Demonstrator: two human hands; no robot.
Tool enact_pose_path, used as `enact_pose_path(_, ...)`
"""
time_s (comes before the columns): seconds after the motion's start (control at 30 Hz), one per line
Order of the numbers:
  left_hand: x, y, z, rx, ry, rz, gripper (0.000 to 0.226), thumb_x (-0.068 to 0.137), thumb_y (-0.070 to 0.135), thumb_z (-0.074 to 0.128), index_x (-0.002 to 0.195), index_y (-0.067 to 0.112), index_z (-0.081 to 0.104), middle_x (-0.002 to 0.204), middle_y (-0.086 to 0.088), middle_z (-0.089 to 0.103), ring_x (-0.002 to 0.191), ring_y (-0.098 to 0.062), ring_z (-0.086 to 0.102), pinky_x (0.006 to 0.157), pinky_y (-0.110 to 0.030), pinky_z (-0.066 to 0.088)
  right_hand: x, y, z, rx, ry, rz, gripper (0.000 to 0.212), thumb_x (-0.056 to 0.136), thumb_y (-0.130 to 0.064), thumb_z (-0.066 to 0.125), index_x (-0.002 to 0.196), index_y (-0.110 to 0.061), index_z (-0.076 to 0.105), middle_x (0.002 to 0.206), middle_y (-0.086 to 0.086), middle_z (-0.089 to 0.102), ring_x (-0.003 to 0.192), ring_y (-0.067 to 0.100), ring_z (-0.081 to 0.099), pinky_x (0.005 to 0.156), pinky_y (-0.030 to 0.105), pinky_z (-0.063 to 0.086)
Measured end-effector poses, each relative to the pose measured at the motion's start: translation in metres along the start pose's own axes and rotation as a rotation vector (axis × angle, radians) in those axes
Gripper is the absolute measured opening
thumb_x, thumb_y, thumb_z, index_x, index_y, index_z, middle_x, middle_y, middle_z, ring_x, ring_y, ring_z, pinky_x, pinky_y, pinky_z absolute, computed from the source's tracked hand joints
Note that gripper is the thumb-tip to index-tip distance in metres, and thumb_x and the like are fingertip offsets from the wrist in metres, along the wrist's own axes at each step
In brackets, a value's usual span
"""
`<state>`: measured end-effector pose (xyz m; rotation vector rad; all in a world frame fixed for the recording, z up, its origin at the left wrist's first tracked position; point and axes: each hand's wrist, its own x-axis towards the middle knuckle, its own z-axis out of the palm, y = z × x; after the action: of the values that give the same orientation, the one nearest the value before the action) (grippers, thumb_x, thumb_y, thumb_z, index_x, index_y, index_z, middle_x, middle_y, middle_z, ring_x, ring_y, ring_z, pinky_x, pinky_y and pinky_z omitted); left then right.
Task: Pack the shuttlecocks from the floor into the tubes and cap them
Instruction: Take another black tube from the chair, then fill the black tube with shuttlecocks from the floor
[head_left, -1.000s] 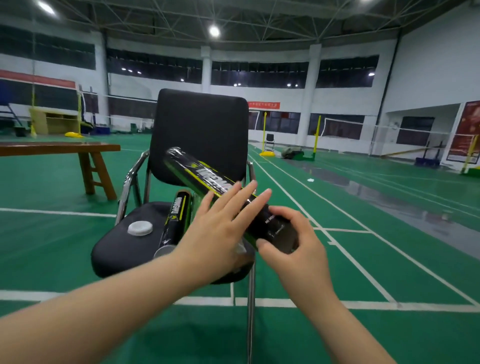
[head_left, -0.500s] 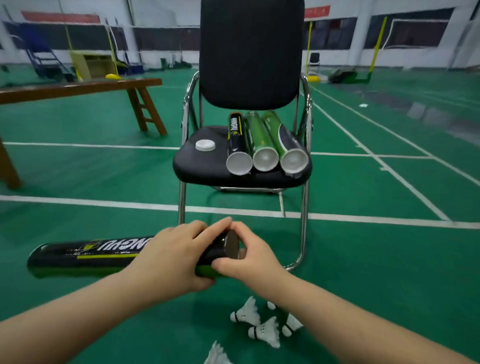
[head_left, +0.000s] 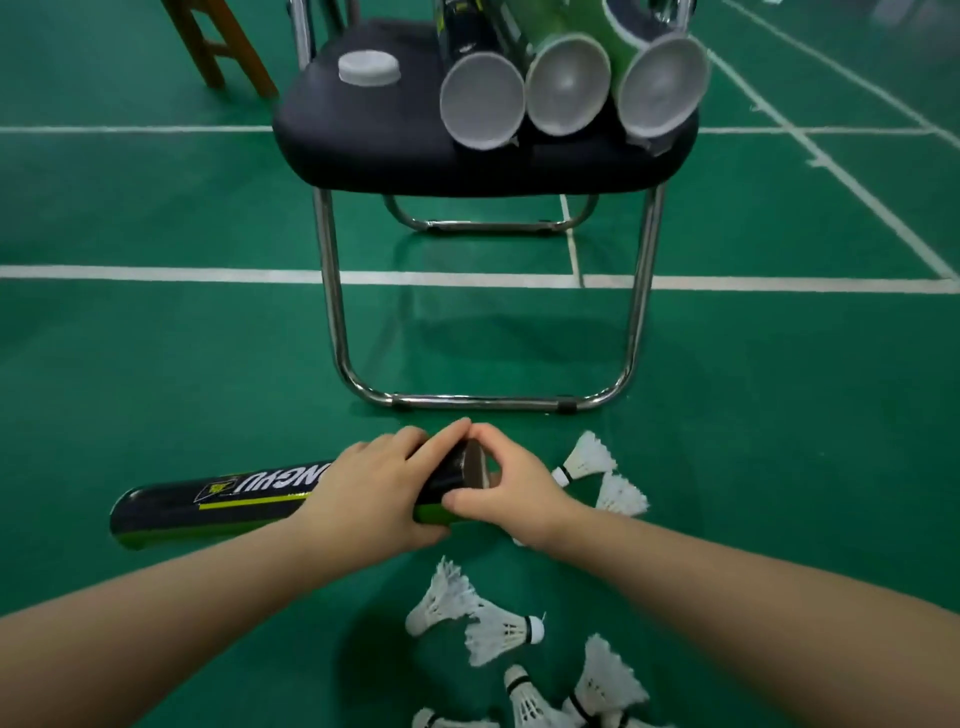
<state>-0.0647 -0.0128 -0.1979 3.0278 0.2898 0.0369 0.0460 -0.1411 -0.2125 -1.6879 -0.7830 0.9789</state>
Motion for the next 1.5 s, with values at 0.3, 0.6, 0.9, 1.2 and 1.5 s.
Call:
enact_pose_path(0.3,0.012,-0.004,0.047,-0.078,-0.105,-0.147,0.096,0.075,0.055,0.063,0.148,0.032,0.004,0.124,0.001,0.046,0.11,-0.021,0.051,0.085,-0.031,0.043,0.021,0.047,-0.016,0.022,-0.156,0.126,0.054,0.085,-0.04,0.061,0.131,-0.029,0.036,0.121,-0.003,0.05,0.094,0.009,0.058,0.076,0.021,0.051)
enact_pose_path(0.6,0.017,-0.011,0.058,-0.08,-0.172,-0.269,0.096,0.074,0.058,0.063,0.146,0.032,0.006,0.122,0.001,0.046,0.103,-0.021,0.053,0.079,-0.033,0.049,0.046,0.09,-0.038,-0.67,-0.123,0.352,0.034,0.092,-0.035,0.045,0.125,-0.033,0.051,0.137,0.007,0.045,0.123,0.026,0.041,0.1,0.036,0.038)
enact_pose_path(0.9,0.022,-0.008,0.069,-0.079,-0.205,-0.283,0.094,0.075,0.057,0.064,0.146,0.031,0.007,0.12,-0.001,0.047,0.103,-0.022,0.054,0.076,-0.034,0.05,0.044,0.073,-0.039,-0.259,0.161,0.287,0.026,0.095,-0.016,0.047,0.113,-0.02,0.065,0.102,-0.003,0.067,0.049,0.01,0.045,0.042,0.02,0.038)
enact_pose_path(1.2,0.039,0.002,0.066,-0.093,-0.185,-0.328,0.096,0.072,0.059,0.064,0.145,0.03,0.009,0.122,-0.002,0.048,0.106,-0.023,0.054,0.076,-0.035,0.05,0.019,0.042,-0.037,-0.298,0.111,0.014,0.015,0.089,-0.015,0.053,0.085,-0.027,0.045,0.079,0.006,0.06,0.066,0.025,0.053,0.065,0.042,0.048)
enact_pose_path(1.5,0.038,0.045,0.076,-0.086,-0.171,-0.14,0.092,0.074,0.06,0.059,0.146,0.03,0.009,0.121,0.001,0.048,0.108,-0.021,0.053,0.08,-0.033,0.048,0.002,0.048,-0.045,0.048,-0.431,0.388,0.047,0.078,-0.041,0.062,0.121,-0.029,0.048,0.133,0.001,0.049,0.114,0.014,0.049,0.087,0.024,0.038)
